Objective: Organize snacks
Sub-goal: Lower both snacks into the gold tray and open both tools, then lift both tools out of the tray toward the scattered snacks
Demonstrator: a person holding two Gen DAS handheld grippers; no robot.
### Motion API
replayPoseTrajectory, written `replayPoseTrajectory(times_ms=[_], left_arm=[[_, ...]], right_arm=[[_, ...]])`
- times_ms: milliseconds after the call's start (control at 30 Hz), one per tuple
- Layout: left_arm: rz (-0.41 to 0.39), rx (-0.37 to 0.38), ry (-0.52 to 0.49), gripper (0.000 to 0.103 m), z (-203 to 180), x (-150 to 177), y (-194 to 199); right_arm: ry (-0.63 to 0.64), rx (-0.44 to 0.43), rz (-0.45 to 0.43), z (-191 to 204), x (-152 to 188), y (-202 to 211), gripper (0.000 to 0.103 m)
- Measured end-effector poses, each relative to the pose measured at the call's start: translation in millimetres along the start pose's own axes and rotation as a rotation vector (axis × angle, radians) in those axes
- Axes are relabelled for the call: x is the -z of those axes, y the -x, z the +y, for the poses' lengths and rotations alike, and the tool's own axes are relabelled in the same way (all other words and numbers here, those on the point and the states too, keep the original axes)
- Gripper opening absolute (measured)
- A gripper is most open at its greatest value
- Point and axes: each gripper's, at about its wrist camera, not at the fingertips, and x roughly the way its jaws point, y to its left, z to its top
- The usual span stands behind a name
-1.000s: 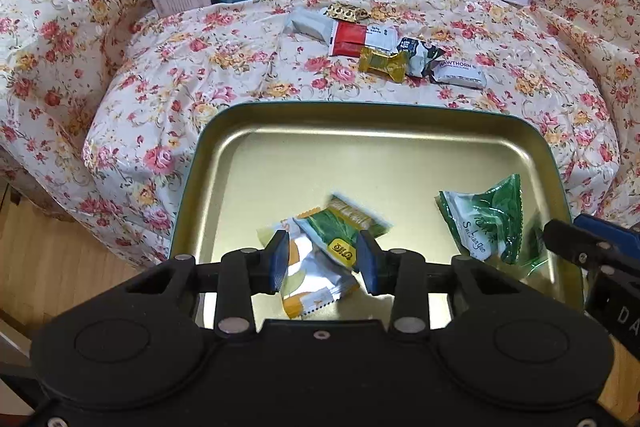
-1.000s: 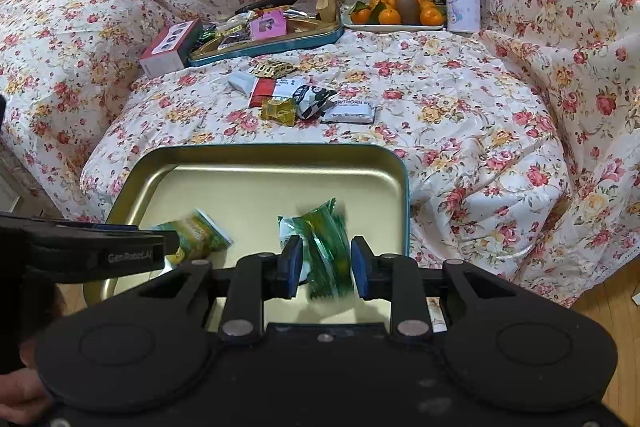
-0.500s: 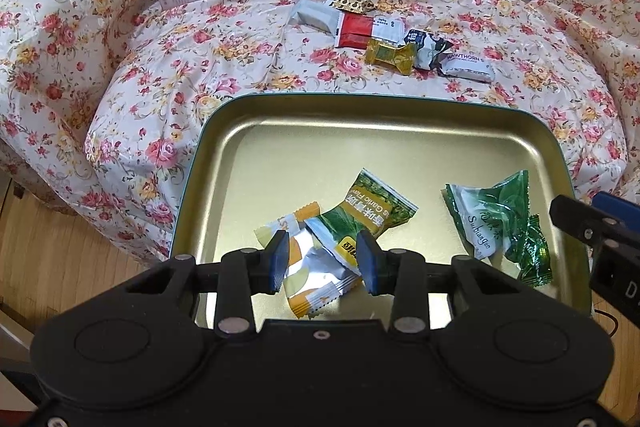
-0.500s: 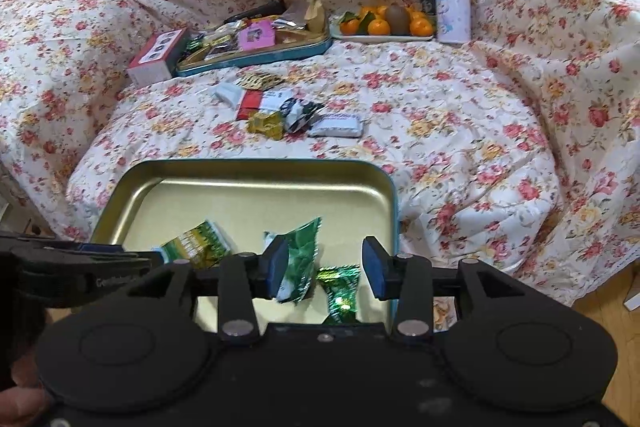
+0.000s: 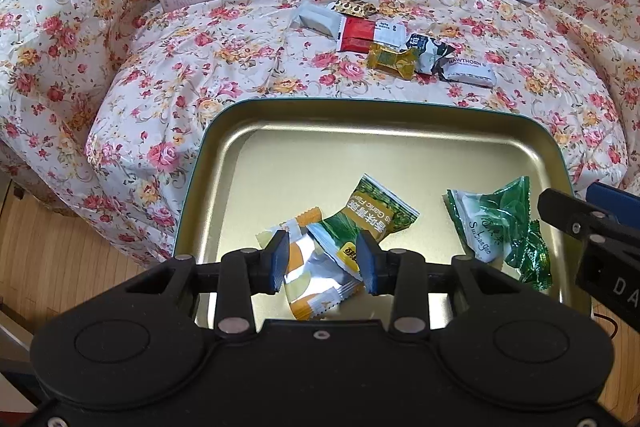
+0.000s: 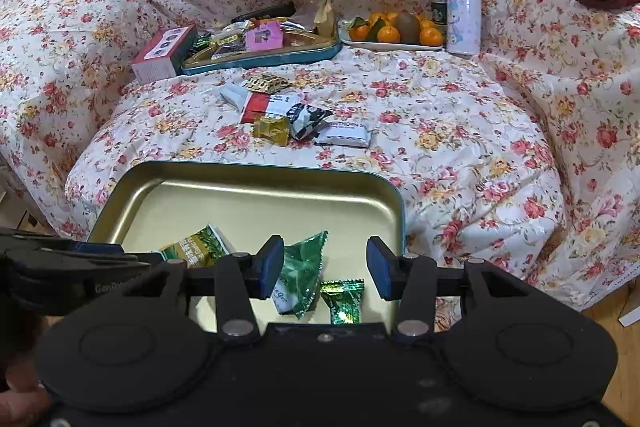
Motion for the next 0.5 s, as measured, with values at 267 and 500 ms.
replayPoseTrajectory(times_ms=[267,500], left_arm=[[0.003,-0.006,0.004,0.047,1.5,-0.7,-1.9],[0.009,-0.014,0.011,0.047,1.8,-1.1,-4.6]], right_arm=[[0.006,-0.019,0.024,1.6,-4.0,-7.4,0.048],[0.044,0.008,-0.043,6.2,-4.9,-5.8,0.048]])
